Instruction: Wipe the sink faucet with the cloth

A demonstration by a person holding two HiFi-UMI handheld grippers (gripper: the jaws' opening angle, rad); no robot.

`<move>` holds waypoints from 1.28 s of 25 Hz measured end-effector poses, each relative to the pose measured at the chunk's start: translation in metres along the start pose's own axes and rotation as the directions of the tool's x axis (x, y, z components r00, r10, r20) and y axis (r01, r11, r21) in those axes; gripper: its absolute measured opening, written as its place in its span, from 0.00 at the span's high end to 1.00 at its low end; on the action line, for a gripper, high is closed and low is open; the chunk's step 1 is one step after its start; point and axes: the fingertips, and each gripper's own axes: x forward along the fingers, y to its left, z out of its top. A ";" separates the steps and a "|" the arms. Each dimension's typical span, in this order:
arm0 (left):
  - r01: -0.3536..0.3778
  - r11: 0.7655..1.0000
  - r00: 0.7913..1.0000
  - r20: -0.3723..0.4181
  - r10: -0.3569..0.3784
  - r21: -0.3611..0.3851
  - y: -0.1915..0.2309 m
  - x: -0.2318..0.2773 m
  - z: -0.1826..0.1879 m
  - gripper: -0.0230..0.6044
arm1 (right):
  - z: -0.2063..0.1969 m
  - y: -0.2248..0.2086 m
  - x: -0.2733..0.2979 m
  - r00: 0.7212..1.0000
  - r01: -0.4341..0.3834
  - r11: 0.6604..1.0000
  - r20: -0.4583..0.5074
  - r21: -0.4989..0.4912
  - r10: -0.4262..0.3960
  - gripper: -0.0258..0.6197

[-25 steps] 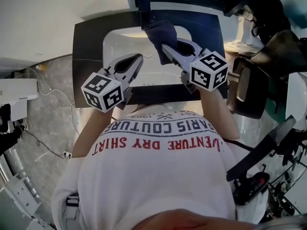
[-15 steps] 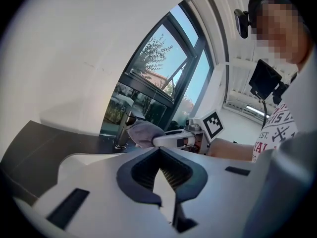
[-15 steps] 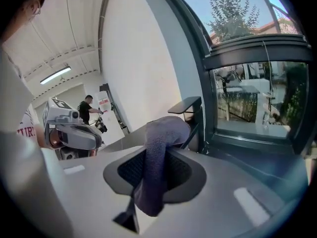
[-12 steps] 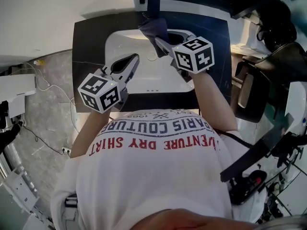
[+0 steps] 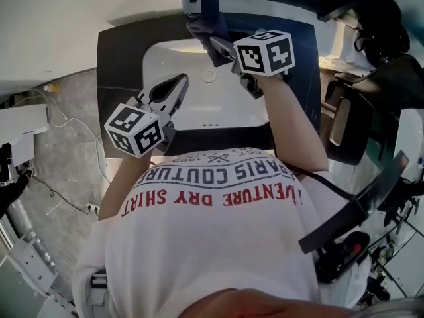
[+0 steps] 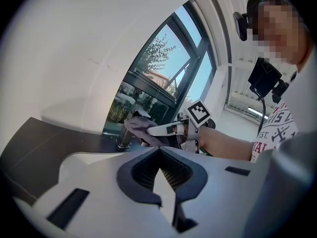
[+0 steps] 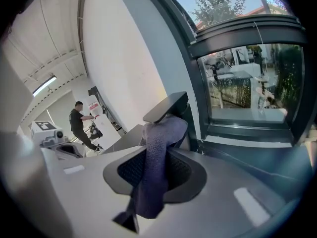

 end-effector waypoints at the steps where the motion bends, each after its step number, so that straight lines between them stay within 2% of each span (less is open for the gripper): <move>1: 0.001 1.000 1.000 0.001 -0.001 0.000 0.000 0.000 0.000 0.96 | 0.004 -0.002 0.002 1.000 0.003 1.000 0.003 0.001 -0.003 0.83; 11: -0.010 1.000 1.000 0.010 0.010 -0.005 0.012 -0.001 0.006 0.96 | 0.024 -0.035 0.001 0.995 0.069 0.996 0.068 0.048 -0.072 0.83; 15: -0.001 1.000 1.000 0.006 0.001 -0.004 0.013 0.002 0.008 0.96 | 0.023 -0.030 -0.005 0.992 0.104 0.994 0.076 -0.027 -0.102 0.83; 19: 0.022 1.000 1.000 0.009 -0.022 0.007 0.007 0.004 0.015 0.96 | 0.018 -0.026 -0.039 0.982 0.157 0.983 0.122 -0.099 -0.145 0.83; 22: 0.040 0.999 0.999 0.015 -0.041 0.024 0.001 0.004 0.026 0.96 | 0.024 -0.029 -0.072 0.967 0.194 0.977 0.186 -0.094 -0.174 0.83; 24: 0.044 0.999 0.999 0.023 -0.045 0.031 0.000 0.003 0.034 0.96 | 0.044 -0.019 -0.088 0.959 0.171 0.981 0.246 -0.093 -0.143 0.83; 27: 0.050 0.998 0.998 0.032 -0.051 0.033 -0.003 0.004 0.041 0.96 | 0.078 0.008 -0.094 0.951 0.113 0.980 0.304 -0.166 -0.058 0.83; 30: 0.053 0.998 0.998 0.038 -0.054 0.031 -0.005 0.003 0.044 0.96 | 0.092 0.023 -0.077 0.961 0.090 0.964 0.277 -0.251 -0.018 0.83; 32: 0.052 0.998 0.998 0.040 -0.054 0.029 -0.004 0.002 0.045 0.96 | 0.091 0.028 -0.058 0.973 0.063 0.961 0.232 -0.270 0.001 0.83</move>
